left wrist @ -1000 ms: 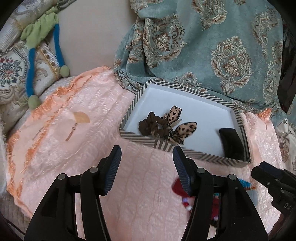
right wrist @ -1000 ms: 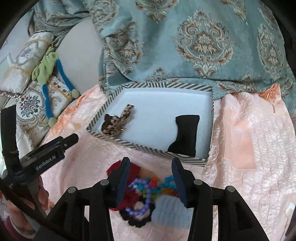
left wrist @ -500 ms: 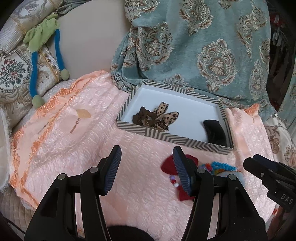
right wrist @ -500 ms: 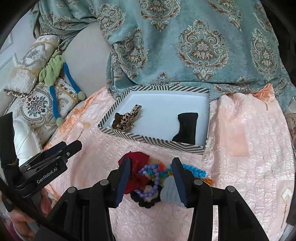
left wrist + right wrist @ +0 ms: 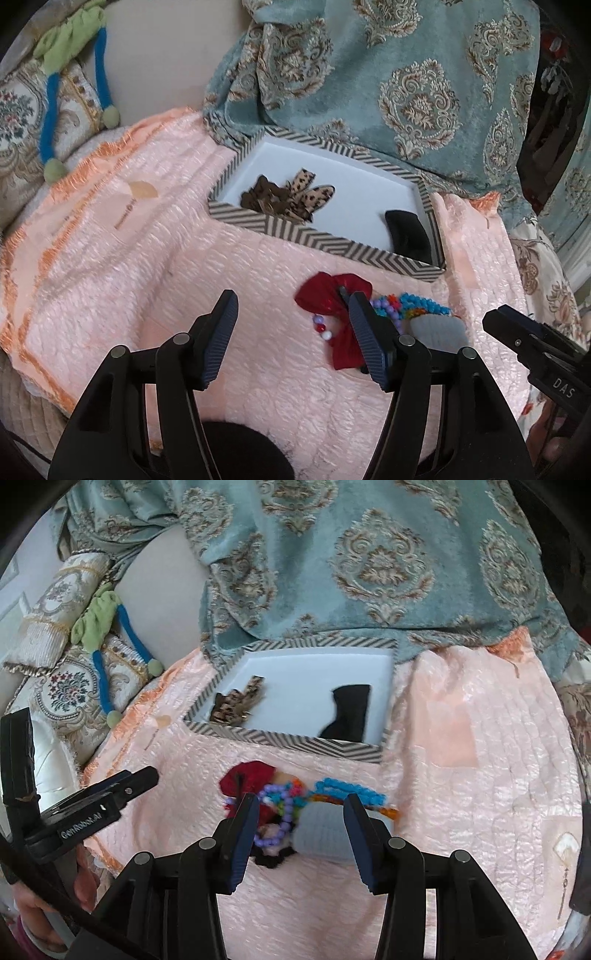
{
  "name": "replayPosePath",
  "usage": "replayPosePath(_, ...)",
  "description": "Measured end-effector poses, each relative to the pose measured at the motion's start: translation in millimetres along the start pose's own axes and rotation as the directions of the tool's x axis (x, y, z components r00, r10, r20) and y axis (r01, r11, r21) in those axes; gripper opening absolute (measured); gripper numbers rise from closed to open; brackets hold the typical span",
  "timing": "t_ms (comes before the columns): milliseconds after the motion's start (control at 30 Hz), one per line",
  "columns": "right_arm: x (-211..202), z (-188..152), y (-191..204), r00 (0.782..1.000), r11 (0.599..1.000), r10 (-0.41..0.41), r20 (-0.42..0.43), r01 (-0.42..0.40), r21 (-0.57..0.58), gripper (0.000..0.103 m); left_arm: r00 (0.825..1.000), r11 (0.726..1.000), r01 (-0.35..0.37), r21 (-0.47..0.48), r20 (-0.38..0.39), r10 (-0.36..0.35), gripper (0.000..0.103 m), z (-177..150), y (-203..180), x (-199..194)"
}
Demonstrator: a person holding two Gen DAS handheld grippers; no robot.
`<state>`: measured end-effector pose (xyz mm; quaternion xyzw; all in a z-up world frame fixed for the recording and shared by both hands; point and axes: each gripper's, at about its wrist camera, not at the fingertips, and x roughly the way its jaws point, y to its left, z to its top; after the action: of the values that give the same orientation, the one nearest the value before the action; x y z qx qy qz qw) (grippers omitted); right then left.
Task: Organize jewelry
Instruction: 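Grasp the red bow clip with the left gripper while the right grasps the blue scrunchie, then carry the red bow clip and blue scrunchie into the tray and release both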
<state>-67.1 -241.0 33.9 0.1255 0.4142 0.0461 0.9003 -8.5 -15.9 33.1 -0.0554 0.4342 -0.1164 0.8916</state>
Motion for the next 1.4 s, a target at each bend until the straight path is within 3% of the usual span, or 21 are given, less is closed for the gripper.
replayPosePath(233, 12.9, -12.9, -30.6, 0.998, 0.998, -0.02, -0.064, 0.024, 0.06, 0.047, 0.998, 0.999, 0.039, -0.032, -0.057, -0.041, 0.065, -1.3, -4.9, 17.0)
replayPosePath(367, 29.0, -20.9, -36.9, 0.993, 0.997, 0.009, -0.118, 0.001, 0.083, 0.06, 0.993, 0.997, 0.063, -0.05, -0.1, -0.067, 0.065, -1.9, -10.5, 30.9)
replayPosePath(700, 48.4, -26.5, -60.8, 0.988, 0.976, 0.085, -0.127, -0.057, 0.212, 0.06, 0.982, 0.994, 0.073, -0.082, -0.167, -0.086, 0.065, -0.9, -26.9, 69.7)
replayPosePath(933, 61.3, -26.4, -59.0, 0.985, 0.978, 0.093, -0.146, -0.064, 0.196, 0.043, 0.978, 0.994, 0.069, -0.079, -0.191, -0.083, 0.064, -5.7, -35.3, 93.7)
replayPosePath(967, 61.9, -26.0, -57.5, 0.985, 0.981, 0.09, -0.144, -0.063, 0.184, 0.038, 0.977, 0.995, 0.067, -0.079, -0.196, -0.082, 0.061, -6.6, -35.7, 97.5)
replayPosePath(1067, 59.6, -26.0, -53.6, 0.988, 0.986, 0.087, -0.127, -0.068, 0.152, 0.022, 0.974, 0.995, 0.061, -0.078, -0.215, -0.076, 0.033, -8.8, -34.3, 104.0)
replayPosePath(1167, 50.9, -25.8, -50.4, 0.991, 0.99, 0.082, -0.104, -0.068, 0.124, 0.019, 0.975, 0.994, 0.08, -0.076, -0.202, -0.094, 0.018, -8.5, -31.9, 99.7)
replayPosePath(1400, 22.7, -18.5, -41.9, 0.995, 0.992, 0.093, -0.04, -0.089, 0.093, 0.018, 0.981, 0.99, 0.123, -0.062, -0.141, -0.13, 0.016, 0.1, -27.4, 66.7)
